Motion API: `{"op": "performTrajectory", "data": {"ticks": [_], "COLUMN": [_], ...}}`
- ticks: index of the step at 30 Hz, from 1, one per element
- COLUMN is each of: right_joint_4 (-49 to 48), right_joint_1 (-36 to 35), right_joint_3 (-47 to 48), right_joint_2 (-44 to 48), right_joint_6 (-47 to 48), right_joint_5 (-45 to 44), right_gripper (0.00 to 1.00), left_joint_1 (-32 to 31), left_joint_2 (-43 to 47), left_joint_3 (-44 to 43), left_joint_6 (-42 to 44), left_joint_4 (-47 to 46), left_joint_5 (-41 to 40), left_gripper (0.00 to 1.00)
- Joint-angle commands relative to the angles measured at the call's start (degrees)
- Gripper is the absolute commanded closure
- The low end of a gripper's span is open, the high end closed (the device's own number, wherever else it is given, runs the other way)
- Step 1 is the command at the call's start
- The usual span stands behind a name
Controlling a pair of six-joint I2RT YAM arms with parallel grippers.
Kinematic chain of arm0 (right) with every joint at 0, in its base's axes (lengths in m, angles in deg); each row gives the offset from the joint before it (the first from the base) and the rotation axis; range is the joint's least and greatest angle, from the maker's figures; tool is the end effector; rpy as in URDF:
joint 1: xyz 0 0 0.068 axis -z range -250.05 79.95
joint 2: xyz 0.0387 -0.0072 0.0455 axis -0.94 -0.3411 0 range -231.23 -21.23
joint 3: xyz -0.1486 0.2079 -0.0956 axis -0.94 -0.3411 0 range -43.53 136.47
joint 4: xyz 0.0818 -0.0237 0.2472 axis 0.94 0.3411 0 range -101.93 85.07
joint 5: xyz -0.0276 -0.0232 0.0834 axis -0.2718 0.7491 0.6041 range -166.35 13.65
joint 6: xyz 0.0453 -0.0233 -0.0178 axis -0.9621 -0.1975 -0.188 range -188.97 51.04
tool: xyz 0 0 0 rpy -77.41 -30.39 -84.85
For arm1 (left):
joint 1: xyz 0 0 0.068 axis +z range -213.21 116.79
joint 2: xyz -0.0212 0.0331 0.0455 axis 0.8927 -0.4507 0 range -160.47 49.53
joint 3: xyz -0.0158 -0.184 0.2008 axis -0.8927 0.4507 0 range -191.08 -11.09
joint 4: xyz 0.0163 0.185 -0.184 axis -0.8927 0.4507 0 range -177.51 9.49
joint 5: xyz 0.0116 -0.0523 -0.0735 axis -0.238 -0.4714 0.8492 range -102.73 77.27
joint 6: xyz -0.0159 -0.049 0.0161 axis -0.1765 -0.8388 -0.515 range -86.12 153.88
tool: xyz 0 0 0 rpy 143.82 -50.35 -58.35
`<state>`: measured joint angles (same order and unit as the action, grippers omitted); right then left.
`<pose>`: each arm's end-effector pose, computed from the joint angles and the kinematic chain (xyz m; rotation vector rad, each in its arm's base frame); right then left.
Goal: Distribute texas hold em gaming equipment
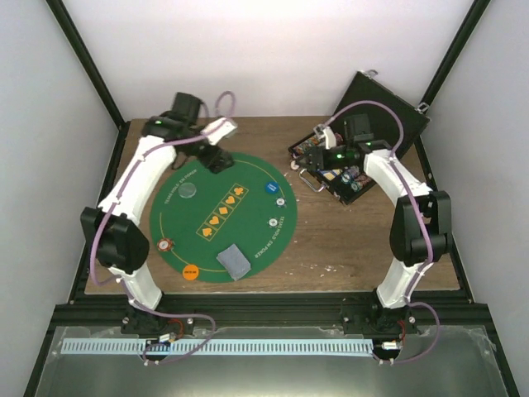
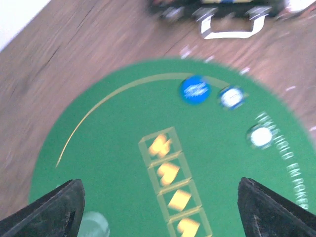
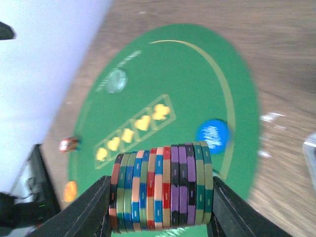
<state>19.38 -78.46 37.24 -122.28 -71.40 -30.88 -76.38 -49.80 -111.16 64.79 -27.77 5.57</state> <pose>0.3748 0.0812 0.2665 -0.4650 2.3290 1.0578 0.3503 -0.0936 0.3448 1.0606 2.3166 -0.2965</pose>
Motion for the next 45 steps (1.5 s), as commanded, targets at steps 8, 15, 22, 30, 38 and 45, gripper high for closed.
{"op": "performTrajectory", "data": {"ticks": [8,15,22,30,38,45], "right_joint_4": [-21.31,-34.05,-39.2,-40.6,-40.95,-41.54], "right_joint_1": [-7.3,-8.72,-9.81,-10.26,-10.58,-10.64], "right_joint_3": [-6.29,-11.99,-13.27,-13.12,-13.25,-13.89], "right_joint_2": [-0.56,-0.12,-1.25,-1.72,-1.58,-2.27], "right_joint_6": [-20.22,-30.27,-35.85,-37.28,-37.29,-37.38], "right_joint_5": [18.25,20.27,21.09,21.76,22.6,22.79], "right_gripper": [0.99,0.99,0.99,0.99,0.99,0.99], "left_joint_1": [-19.62,-21.78,-22.68,-22.74,-22.7,-22.7], "left_joint_2": [-4.1,-4.66,-5.49,-6.79,-7.1,-7.11], "left_joint_3": [-3.52,4.7,8.84,10.51,10.72,9.5], "left_joint_6": [9.97,10.79,10.51,10.68,9.27,8.24], "left_joint_4": [-3.06,-13.59,-23.56,-27.63,-27.77,-25.65], "left_joint_5": [3.61,-0.73,-5.72,-7.93,-5.38,-4.16], "left_gripper": [0.05,0.03,0.08,0.42,0.62,1.0]}}
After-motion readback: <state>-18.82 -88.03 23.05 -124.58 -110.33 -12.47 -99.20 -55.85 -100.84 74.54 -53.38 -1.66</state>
